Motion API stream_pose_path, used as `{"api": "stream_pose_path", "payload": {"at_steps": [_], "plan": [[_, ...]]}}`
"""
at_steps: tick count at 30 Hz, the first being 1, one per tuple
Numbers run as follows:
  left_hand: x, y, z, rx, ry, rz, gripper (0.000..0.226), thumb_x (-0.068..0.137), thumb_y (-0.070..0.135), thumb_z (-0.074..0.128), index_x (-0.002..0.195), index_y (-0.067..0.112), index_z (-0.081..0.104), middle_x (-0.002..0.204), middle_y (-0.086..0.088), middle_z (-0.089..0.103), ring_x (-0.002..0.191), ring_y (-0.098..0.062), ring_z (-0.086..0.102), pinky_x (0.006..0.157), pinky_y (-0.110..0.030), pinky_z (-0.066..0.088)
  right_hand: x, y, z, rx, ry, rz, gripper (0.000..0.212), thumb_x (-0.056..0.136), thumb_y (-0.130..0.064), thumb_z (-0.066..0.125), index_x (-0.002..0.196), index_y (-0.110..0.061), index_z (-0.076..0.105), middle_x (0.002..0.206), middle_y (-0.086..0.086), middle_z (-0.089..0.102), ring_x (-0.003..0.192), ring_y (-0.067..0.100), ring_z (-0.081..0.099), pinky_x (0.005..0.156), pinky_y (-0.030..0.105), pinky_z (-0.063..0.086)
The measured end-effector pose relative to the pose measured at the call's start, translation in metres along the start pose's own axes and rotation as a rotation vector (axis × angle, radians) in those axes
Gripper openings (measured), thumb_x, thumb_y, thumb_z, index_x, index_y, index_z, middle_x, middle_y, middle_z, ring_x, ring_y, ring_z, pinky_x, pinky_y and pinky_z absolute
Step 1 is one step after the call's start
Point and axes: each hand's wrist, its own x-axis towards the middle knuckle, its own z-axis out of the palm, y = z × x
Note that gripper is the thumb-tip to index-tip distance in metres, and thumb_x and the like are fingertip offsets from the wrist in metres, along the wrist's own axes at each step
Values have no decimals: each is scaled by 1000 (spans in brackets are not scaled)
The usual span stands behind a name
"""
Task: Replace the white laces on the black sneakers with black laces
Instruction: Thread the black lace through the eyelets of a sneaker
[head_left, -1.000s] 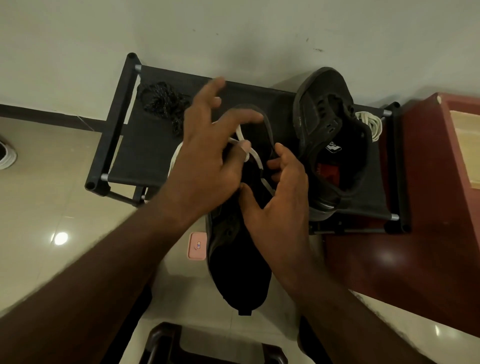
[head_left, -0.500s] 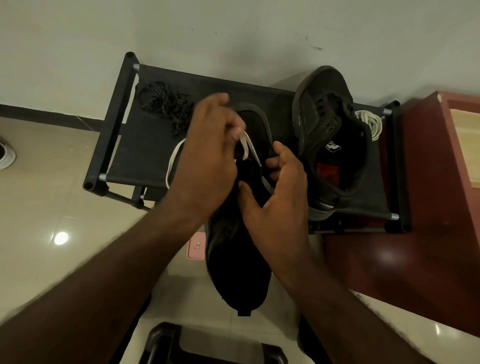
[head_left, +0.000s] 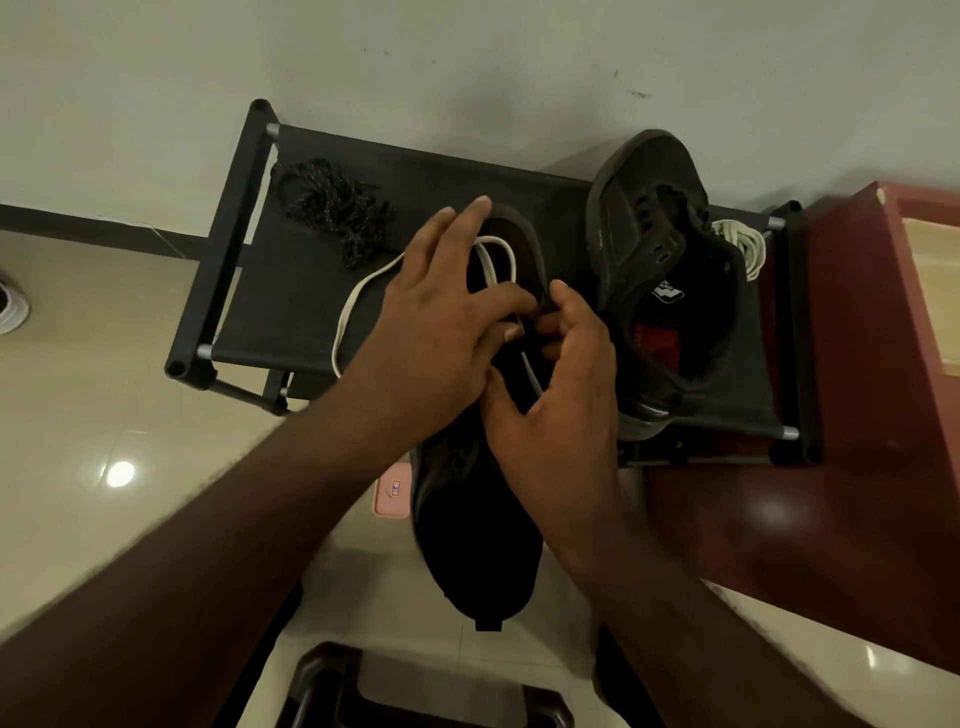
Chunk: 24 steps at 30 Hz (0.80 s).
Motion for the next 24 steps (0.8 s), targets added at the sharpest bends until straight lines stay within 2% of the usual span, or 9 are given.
{"api": "stream_pose_path", "payload": {"at_steps": [3, 7, 9, 13, 15, 17, 19, 21, 24], "plan": [[0, 4, 1, 27, 64, 15, 29, 89, 30, 45, 100, 15, 68, 155, -19, 31, 145, -41, 19, 109, -55, 31, 0, 0, 0, 11, 2, 7, 77, 84, -24, 77, 149, -13, 36, 122, -8, 47, 116, 12, 49, 96, 21, 42], [3, 8, -9, -188, 389, -138, 12, 97, 15, 49, 98, 17, 61, 137, -6, 44, 131, -19, 40, 104, -13, 32, -1, 0, 0, 0, 11, -1, 78, 82, -25, 76, 148, -13, 38, 119, -10, 45, 113, 14, 49, 94, 24, 43], [5, 5, -16, -253, 549, -267, 9, 98, 14, 51, 96, 23, 53, 126, -2, 47, 119, -10, 46, 92, -3, 33, -1, 0, 0, -5, 16, 4, 77, 81, -26, 75, 147, -13, 39, 117, -11, 44, 111, 13, 47, 94, 18, 40], [6, -16, -23, -335, 705, -519, 11, 99, 24, 52, 98, 19, 61, 120, -5, 56, 104, -6, 54, 87, -13, 46, -1, 1, 0, -16, 13, 3, 74, 81, -28, 74, 146, -16, 41, 115, -15, 42, 109, 6, 44, 90, 6, 34], [5, -16, -24, -281, 629, -453, 14, 97, 20, 55, 108, 20, 63, 136, -10, 47, 121, -9, 45, 94, -17, 45, -1, 1, 0, -17, 11, 4, 74, 81, -29, 73, 146, -15, 41, 115, -15, 41, 110, 7, 44, 90, 7, 35], [4, -8, -21, -183, 483, -228, 26, 93, 14, 59, 116, 24, 64, 151, -11, 31, 140, -19, 28, 108, -22, 37, -1, 1, -1, -12, 2, 2, 74, 82, -27, 75, 146, -15, 41, 117, -14, 42, 112, 8, 45, 91, 7, 35], [2, 0, -15, -87, 283, -36, 28, 89, 23, 57, 114, 27, 67, 156, -10, 26, 147, -29, 16, 117, -47, 26, 0, -1, -1, 11, -10, 5, 70, 85, -28, 74, 146, -15, 41, 120, -10, 46, 115, 8, 46, 93, 10, 38], [-2, 3, -7, -24, 104, 31, 30, 85, 33, 51, 107, 26, 70, 157, -11, 28, 148, -31, 10, 114, -53, 16, 0, -2, 0, 18, 3, -8, 64, 90, -33, 69, 145, -14, 42, 123, -5, 50, 117, 8, 47, 94, 13, 41], [-2, 3, -3, -2, 59, -5, 22, 88, 30, 56, 104, 23, 70, 156, -12, 30, 148, -33, 11, 109, -51, 15, 0, -1, 1, 2, 25, -16, 65, 89, -28, 70, 145, -11, 41, 124, -3, 51, 116, 8, 48, 94, 9, 39]]}}
